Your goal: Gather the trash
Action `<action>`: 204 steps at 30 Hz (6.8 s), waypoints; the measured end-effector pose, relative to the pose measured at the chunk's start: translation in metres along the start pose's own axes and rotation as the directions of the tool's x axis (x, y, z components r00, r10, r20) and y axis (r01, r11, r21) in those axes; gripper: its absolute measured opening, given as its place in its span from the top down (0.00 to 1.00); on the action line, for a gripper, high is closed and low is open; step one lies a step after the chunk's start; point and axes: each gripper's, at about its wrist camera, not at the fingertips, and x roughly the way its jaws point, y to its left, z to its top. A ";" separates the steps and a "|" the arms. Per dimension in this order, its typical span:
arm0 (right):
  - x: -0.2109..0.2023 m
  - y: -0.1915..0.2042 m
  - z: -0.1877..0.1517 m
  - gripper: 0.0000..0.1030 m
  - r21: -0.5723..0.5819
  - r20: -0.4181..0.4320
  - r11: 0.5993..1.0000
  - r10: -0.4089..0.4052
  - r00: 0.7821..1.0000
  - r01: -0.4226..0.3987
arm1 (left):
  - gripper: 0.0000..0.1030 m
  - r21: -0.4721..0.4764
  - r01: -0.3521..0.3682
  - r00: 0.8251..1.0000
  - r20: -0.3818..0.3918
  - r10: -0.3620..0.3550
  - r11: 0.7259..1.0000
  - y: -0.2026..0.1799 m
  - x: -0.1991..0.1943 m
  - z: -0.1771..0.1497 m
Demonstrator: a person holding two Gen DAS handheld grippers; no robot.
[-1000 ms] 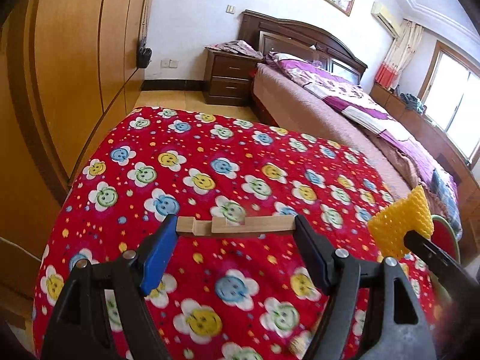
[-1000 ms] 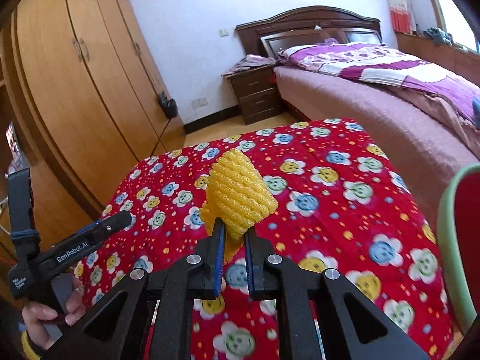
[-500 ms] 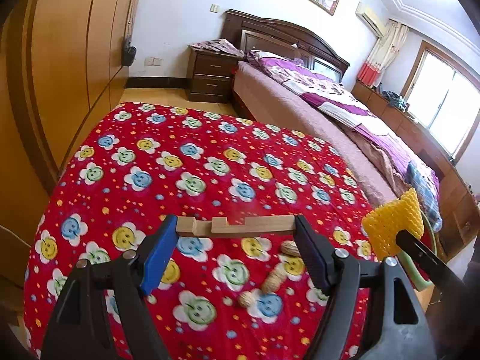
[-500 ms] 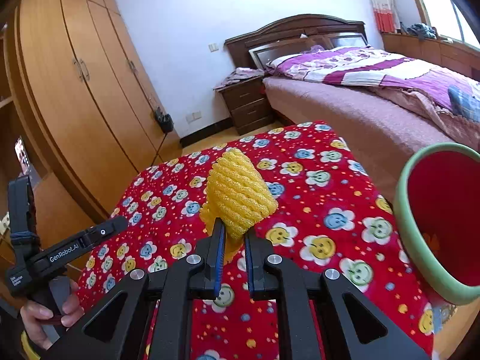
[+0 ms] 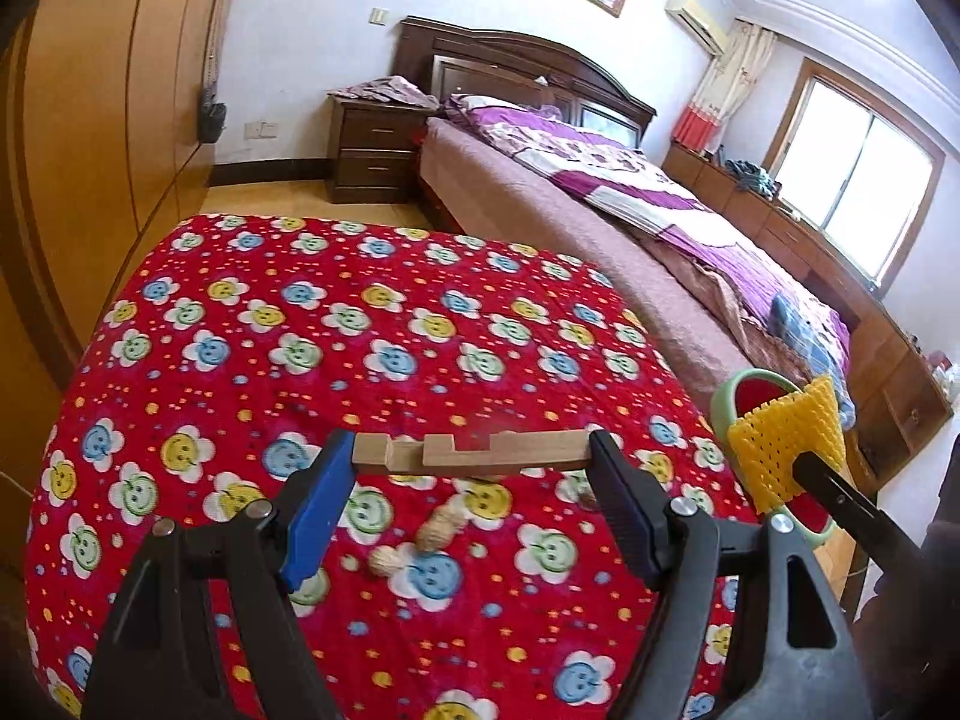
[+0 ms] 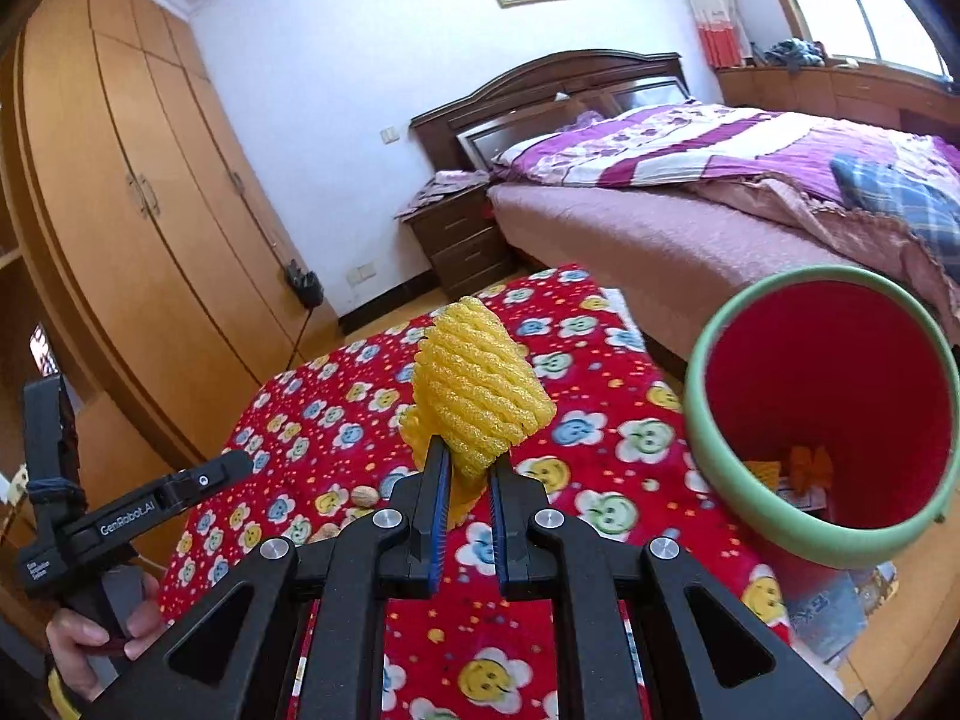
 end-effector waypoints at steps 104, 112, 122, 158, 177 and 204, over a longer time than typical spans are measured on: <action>-0.069 -0.159 -0.022 0.38 0.251 0.047 0.922 -0.317 0.947 0.296 | 0.21 0.325 0.283 0.950 -0.222 -0.218 0.902 -0.217 0.085 -0.035; -0.058 -0.118 -0.023 0.29 0.180 0.034 0.948 -0.273 0.961 0.262 | 0.21 0.275 0.221 0.969 -0.172 -0.179 0.936 -0.175 0.056 -0.029; -0.048 -0.063 -0.028 0.29 0.097 0.031 0.974 -0.210 0.977 0.206 | 0.21 0.197 0.136 0.988 -0.101 -0.118 0.971 -0.114 0.022 -0.023; -0.025 0.048 -0.066 0.29 -0.123 -0.005 0.986 -0.116 0.993 0.115 | 0.21 0.074 -0.221 0.971 0.113 0.212 0.973 -0.012 -0.046 -0.055; -0.026 0.047 -0.067 0.29 -0.118 -0.012 0.987 -0.113 0.993 0.111 | 0.22 0.074 -0.218 0.971 0.114 0.209 0.973 -0.014 -0.048 -0.056; -0.025 0.048 -0.066 0.29 -0.117 -0.013 0.987 -0.114 0.993 0.111 | 0.22 0.082 -0.210 0.973 0.117 0.200 0.974 -0.018 -0.048 -0.056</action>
